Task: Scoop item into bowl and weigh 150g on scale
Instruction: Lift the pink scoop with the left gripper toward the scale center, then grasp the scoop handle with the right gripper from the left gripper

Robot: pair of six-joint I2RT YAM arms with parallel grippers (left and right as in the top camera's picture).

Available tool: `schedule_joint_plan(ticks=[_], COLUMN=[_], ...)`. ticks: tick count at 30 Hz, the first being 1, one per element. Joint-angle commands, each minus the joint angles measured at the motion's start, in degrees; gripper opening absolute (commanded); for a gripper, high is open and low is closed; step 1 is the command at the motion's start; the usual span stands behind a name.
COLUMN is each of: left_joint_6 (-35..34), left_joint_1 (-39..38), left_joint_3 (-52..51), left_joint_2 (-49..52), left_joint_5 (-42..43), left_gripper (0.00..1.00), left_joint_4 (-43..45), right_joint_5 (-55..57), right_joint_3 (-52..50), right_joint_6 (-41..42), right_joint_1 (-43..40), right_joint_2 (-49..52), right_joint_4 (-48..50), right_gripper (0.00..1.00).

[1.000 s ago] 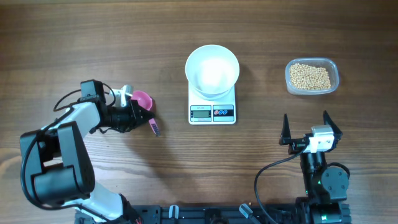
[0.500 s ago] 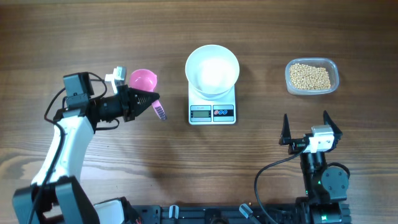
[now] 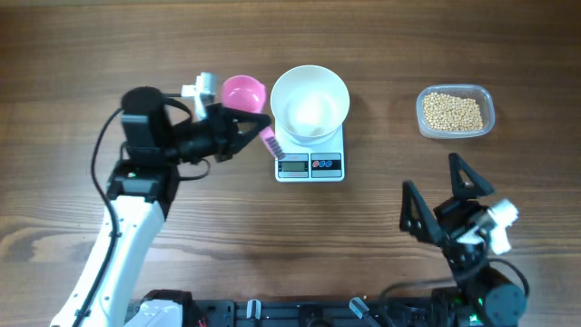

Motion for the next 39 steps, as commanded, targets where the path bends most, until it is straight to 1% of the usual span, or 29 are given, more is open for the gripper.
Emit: schedule_joint_plan(ticks=[1, 2, 3, 4, 6, 7, 8, 9, 11, 12, 13, 14, 16, 17, 18, 19, 20, 21, 24, 26, 28, 29, 32, 35, 39], left_joint_6=[-4.83, -4.83, -4.79, -4.79, -4.79, -4.79, -4.81, -4.81, -4.85, -5.09, -6.32, -7.67, -11.06, -11.06, -11.04, -11.06, -11.32, -13.81, -17.49, -18.58, -21.46, -23.04, -24.13, -24.13, -24.33], left_joint_1=[-5.29, -6.27, -7.54, -8.24, -8.94, -8.94, -8.94, -8.94, -8.94, -9.01, -9.33, -9.66, -10.69, -10.95, -11.1, -11.26, -11.41, -11.91, -13.16, -13.88, -13.9, -13.9, -13.92, -15.3, -18.03], left_joint_3=[0.28, 0.28, 0.28, 0.28, 0.28, 0.28, 0.28, 0.28, 0.28, 0.28, 0.28, 0.28, 0.28, 0.28, 0.28, 0.28, 0.28, 0.28, 0.28, 0.28, 0.28, 0.28, 0.28, 0.28, 0.28], left_joint_2=[-0.74, -0.74, -0.74, -0.74, -0.74, -0.74, -0.74, -0.74, -0.74, -0.76, -0.76, -0.74, -0.74, -0.74, -0.74, -0.72, -0.63, -0.63, -0.59, -0.59, -0.59, -0.59, -0.59, -0.57, -0.52], left_joint_5=[-8.28, -8.48, -9.22, -10.12, -12.68, -14.53, -16.0, -16.24, -16.2, -16.2, -16.22, -16.24, -16.52, -17.33, -18.4, -19.56, -21.05, -23.39, -25.62, -26.75, -26.71, -26.69, -25.88, -25.83, -28.81], left_gripper=[0.04, 0.04, 0.04, 0.04, 0.04, 0.04, 0.04, 0.04, 0.04, 0.04, 0.04, 0.04, 0.04, 0.04, 0.04, 0.04, 0.04, 0.04, 0.04, 0.04, 0.04, 0.04, 0.04, 0.04, 0.04], left_joint_4=[6.12, 8.9, 12.85, 15.32, 17.64, 17.57, 17.59, 17.64, 18.23, 18.49, 19.56, 21.29, 26.82, 27.54, 27.39, 27.02, 26.12, 24.79, 24.9, 25.42, 26.77, 27.5, 27.87, 27.87, 27.87], right_joint_5=[-4.35, -4.22, -4.09, -4.24, -7.06, -12.55, -23.15, -32.11, -41.92, -43.69, -44.0, -44.04, -46.53, -47.19, -47.6, -47.74, -47.63, -45.94, -41.81, -39.12, -37.53, -36.76, -34.56, -32.83, -32.59], right_joint_3=[5.75, 8.17, 12.28, 17.46, 25.33, 30.23, 34.77, 36.96, 38.4, 38.4, 38.4, 38.4, 38.4, 38.4, 38.4, 38.4, 38.4, 38.4, 38.4, 38.4, 38.4, 38.4, 38.4, 38.4, 38.4], right_joint_6=[8.79, 7.93, 6.01, 3.23, -0.2, -2.25, -2.84, -0.11, 5.55, 8.96, 17.55, 22.97, 34.77, 38.12, 41.46, 44.04, 46.66, 51.17, 56.19, 61.48, 65.29, 66.1, 66.73, 69.33, 70.6], right_joint_1=[0.17, 0.17, 0.17, 0.17, 0.17, 0.17, 0.17, 0.17, 0.17, 0.17, 0.17, 0.17, 0.2, 0.37, 0.7, 1.27, 2.19, 4.31, 7.74, 10.21, 11.41, 11.63, 11.65, 11.65, 11.76], right_joint_2=[1.11, 2.36, 5.09, 9.75, 18.51, 25.09, 32.68, 37.66, 43.95, 46.45, 50.53, 53.46, 61.13, 63.28, 64.78, 65.94, 66.82, 67.36, 67.36, 67.36, 67.36, 67.36, 67.36, 67.36, 67.36], right_joint_4=[-5.92, -9.6, -15.45, -21.35, -28.41, -30.53, -28.94, -26.29, -21.46, -18.91, -16.61, -15.32, -8.96, -6.14, -3.63, -0.5, 2.97, 6.97, 10.6, 12.35, 12.39, 12.63, 13.94, 13.94, 13.92], right_gripper=[1.0, 1.0, 1.0, 1.0, 1.0, 1.0, 1.0, 1.0, 1.0, 1.0, 1.0, 1.0, 0.99, 0.95, 0.94, 0.9, 0.84, 0.82, 0.79, 0.74, 0.7, 0.7, 0.66, 0.56, 0.54])
